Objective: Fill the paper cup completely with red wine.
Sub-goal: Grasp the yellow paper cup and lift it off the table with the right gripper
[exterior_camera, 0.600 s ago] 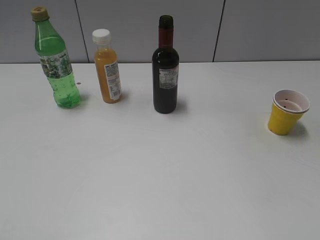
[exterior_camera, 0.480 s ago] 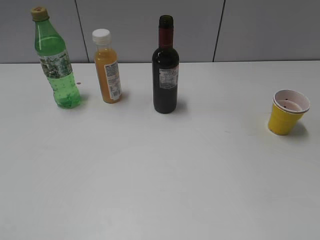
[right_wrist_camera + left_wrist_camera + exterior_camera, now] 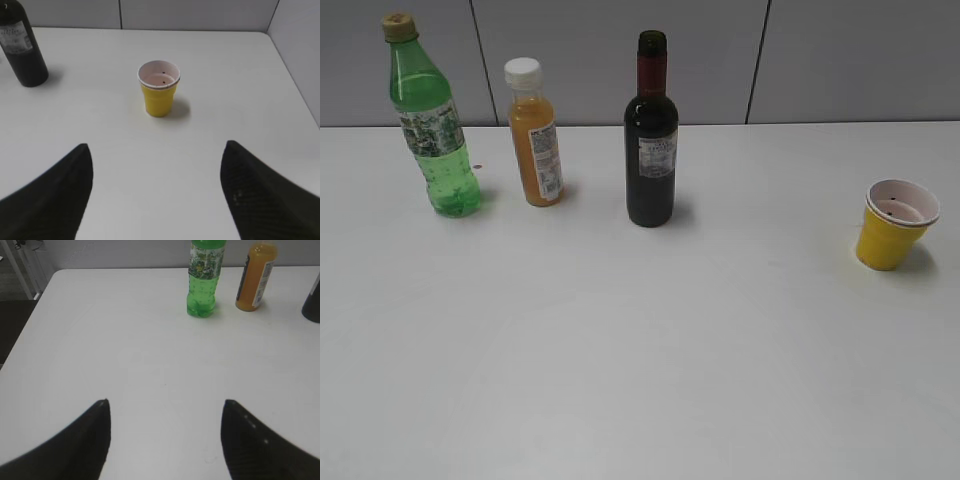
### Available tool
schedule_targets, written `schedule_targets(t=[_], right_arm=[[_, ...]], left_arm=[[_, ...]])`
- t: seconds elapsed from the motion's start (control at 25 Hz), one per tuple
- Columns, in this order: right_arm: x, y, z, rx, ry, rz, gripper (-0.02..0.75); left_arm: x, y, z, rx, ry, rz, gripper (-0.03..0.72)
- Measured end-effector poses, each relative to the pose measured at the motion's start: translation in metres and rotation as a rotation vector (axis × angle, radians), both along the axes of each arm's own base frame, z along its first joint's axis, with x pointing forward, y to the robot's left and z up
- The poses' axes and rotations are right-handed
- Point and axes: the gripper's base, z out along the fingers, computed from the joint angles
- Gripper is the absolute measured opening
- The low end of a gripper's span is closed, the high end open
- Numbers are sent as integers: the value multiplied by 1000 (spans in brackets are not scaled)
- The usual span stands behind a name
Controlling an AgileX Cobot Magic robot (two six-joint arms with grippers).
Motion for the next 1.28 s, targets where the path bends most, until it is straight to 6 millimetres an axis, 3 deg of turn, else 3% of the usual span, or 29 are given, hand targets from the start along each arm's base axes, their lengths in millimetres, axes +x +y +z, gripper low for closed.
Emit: schedule_targets(t=[0.52, 0.88, 1.12, 1.28], right_arm=[[51, -9, 26, 11, -193, -69, 570], [72, -14, 39, 23, -324, -108, 559], [95, -18, 29, 26, -312, -134, 555], [123, -22, 12, 5, -233, -147, 555]], left_arm=[[0, 0, 0, 0, 0, 0, 519], [0, 0, 0, 0, 0, 0, 519], [0, 0, 0, 0, 0, 0, 519], [0, 0, 0, 0, 0, 0, 519]])
